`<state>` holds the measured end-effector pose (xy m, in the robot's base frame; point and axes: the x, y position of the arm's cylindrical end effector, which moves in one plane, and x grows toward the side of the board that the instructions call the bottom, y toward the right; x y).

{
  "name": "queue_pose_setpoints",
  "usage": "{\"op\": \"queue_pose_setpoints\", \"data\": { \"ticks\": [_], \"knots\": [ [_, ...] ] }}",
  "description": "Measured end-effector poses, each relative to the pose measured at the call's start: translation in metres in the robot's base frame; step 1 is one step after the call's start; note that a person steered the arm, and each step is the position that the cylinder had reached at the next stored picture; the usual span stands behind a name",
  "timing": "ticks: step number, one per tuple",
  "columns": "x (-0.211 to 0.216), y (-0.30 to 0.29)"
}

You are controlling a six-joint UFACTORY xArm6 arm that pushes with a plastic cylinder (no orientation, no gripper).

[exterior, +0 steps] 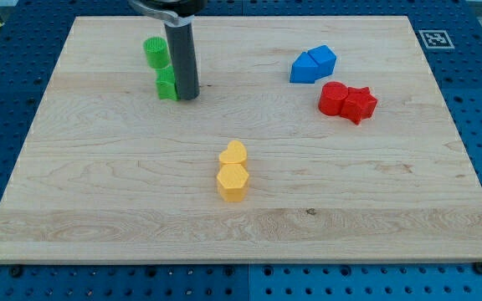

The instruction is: Go to the right side of the red star

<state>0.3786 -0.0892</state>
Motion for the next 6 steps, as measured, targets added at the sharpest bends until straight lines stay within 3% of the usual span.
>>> {"op": "queue_pose_setpoints", "data": {
  "ticks": [3, 5, 6],
  "knots": [
    [0.003, -0.002],
    [0.081, 0.091],
    [0.089, 0.104]
  ]
}}
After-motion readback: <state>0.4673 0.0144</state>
